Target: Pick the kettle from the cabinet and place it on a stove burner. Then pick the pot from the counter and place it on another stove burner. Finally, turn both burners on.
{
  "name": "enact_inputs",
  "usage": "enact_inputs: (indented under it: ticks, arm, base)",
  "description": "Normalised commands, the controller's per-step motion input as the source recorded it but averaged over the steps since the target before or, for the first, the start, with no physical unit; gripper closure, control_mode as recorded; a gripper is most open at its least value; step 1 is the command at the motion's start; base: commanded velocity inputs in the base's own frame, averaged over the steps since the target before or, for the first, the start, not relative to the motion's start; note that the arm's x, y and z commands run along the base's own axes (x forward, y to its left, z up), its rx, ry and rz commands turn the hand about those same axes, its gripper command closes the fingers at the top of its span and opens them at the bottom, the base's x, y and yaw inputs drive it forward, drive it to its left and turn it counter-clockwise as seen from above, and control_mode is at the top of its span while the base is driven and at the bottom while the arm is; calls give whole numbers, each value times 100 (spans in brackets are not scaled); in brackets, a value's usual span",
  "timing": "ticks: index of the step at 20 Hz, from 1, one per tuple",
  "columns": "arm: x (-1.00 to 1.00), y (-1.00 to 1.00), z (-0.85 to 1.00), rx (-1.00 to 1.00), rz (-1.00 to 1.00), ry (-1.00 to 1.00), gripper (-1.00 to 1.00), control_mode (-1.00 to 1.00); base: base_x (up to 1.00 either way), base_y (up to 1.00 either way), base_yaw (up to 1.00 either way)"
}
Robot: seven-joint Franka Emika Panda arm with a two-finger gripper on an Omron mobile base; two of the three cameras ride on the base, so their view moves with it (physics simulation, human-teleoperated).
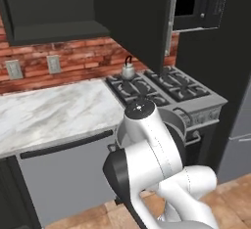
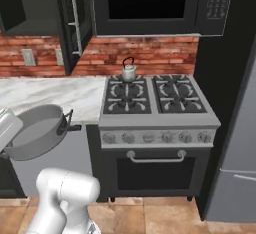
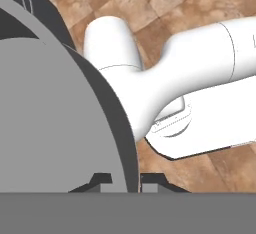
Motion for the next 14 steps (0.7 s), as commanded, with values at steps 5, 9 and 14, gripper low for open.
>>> enact_inputs:
  ticks: [5,9,14]
  arm:
    - [0,0,0,0,0,0,100,100]
    - [0,0,0,0,0,0,100,100]
    - [0,0,0,0,0,0,100,100]
  base:
    - [-11,-58,10]
    - [-2,-60,12]
    - [0,-60,15]
